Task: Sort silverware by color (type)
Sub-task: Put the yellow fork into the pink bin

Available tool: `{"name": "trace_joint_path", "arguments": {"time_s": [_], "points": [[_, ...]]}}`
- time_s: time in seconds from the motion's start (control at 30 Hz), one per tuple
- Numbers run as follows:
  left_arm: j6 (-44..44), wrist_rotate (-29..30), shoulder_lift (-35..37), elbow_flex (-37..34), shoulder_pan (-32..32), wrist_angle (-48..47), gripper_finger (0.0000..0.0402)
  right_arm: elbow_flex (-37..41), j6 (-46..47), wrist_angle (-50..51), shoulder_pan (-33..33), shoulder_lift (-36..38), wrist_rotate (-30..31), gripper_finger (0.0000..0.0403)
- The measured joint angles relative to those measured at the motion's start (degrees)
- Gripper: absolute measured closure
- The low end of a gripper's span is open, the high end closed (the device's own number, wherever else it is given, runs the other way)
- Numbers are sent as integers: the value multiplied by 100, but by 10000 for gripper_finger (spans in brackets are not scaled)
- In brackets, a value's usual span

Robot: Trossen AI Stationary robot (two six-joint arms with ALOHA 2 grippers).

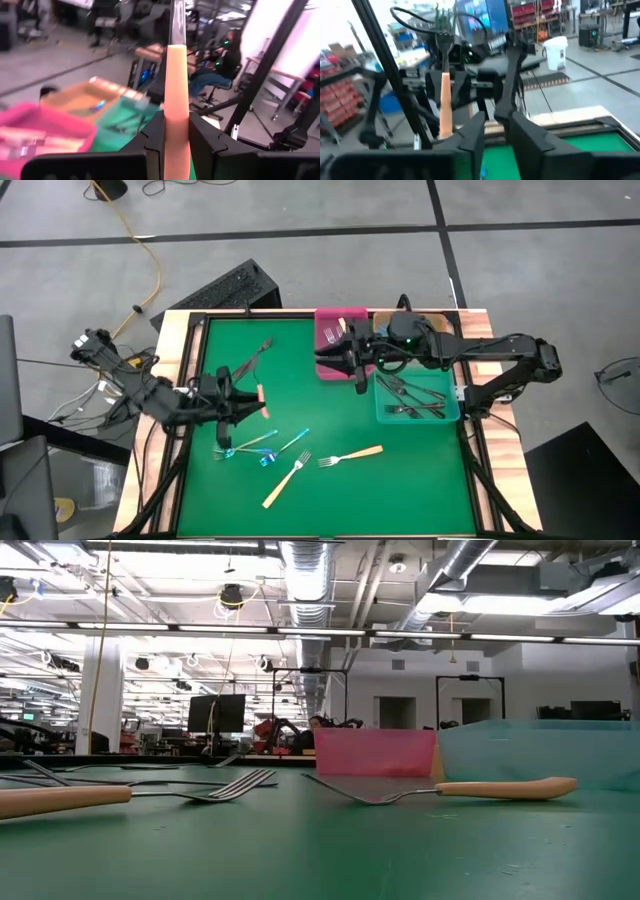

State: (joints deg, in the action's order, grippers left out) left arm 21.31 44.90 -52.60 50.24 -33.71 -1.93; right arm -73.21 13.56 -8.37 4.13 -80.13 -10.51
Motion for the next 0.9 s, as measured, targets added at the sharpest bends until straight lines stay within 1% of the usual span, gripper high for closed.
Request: {"name": "trace_joint_path", "arguments": {"time_s": [0.1, 0.2, 0.3, 0.4, 0.53, 0.6, 0.77, 0.9], "points": [[-453, -663, 0, 0, 498, 248, 362, 2, 126, -277, -72, -64, -19, 230], [-582, -1396, -2, 0, 1023, 320, 362, 8, 168, -575, -143, -70, 4, 183], [-591, -2181, -96, 2, 1545, 374, 362, -4, 270, -674, -201, -107, 170, 159], [-706, -2779, -239, 0, 1949, 500, 362, 4, 299, -765, -227, -194, 175, 155], [-851, -3315, -469, 5, 2349, 945, 362, 0, 467, -782, -228, -255, 157, 160], [-856, -3590, -637, 7, 2523, 1011, 362, -1, 463, -850, -254, -317, 158, 162], [-823, -4002, -1076, 7, 2763, 1417, 362, 7, 463, -833, -301, -374, 134, 163], [-771, -4193, -1374, 5, 2854, 1707, 362, -4, 461, -846, -299, -434, 92, 163]]}}
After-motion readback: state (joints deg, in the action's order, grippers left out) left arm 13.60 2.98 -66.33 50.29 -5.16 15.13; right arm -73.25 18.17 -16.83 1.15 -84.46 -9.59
